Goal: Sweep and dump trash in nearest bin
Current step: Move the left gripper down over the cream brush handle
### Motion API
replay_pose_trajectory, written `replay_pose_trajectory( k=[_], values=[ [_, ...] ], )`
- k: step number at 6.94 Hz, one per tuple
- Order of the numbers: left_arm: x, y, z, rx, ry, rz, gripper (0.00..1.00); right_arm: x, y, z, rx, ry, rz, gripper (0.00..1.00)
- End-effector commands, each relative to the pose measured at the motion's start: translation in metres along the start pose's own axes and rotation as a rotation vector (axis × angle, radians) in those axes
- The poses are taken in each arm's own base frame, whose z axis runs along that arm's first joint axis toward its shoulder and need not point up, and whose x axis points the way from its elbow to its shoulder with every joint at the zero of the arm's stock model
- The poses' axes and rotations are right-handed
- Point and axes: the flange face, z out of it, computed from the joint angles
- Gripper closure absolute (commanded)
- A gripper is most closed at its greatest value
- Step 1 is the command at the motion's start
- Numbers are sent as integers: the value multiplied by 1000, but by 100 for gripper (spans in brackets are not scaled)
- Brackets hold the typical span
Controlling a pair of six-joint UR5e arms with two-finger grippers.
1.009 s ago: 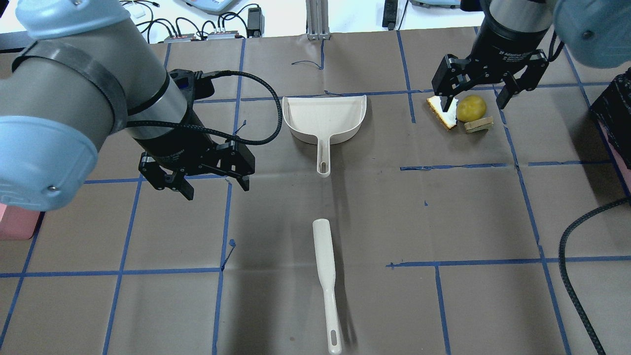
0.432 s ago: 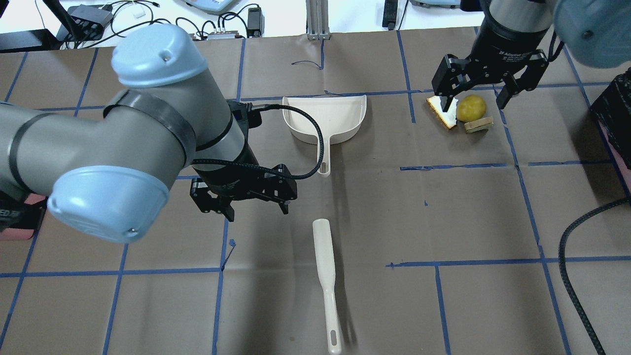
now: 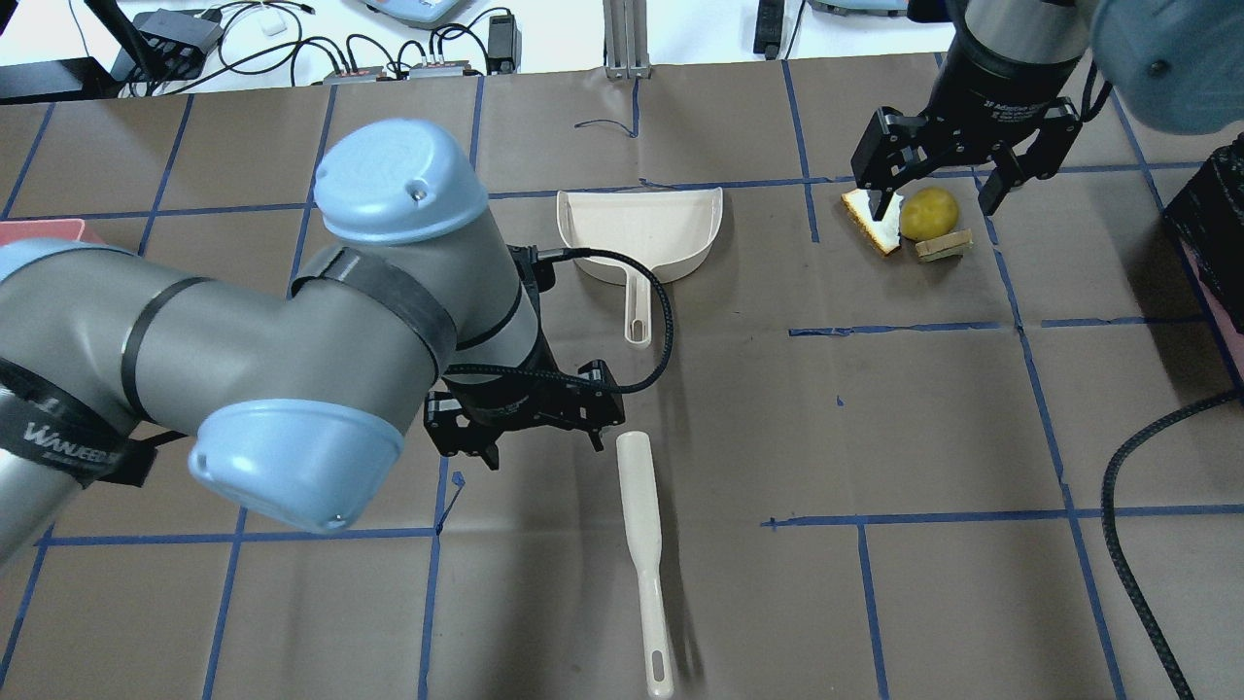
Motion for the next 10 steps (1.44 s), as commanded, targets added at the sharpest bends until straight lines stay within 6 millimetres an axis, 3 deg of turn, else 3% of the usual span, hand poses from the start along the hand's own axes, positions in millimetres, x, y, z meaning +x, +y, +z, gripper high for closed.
replay_pose_trajectory(
  k=[1,2,4,8,10],
  values=[
    [45,15,53,16,-18,92,0,0,0,0,0,-2,0,0],
    [54,27,70,42,-48,57,0,0,0,0,0,0,0,0],
    [42,44,107,20,-85,17,1,0,0,0,0,0,0,0],
    [75,82,147,18,-102,-53,2,0,0,0,0,-2,0,0],
    [71,100,161,-1,-117,-85,4,0,0,0,0,0,0,0]
  ],
)
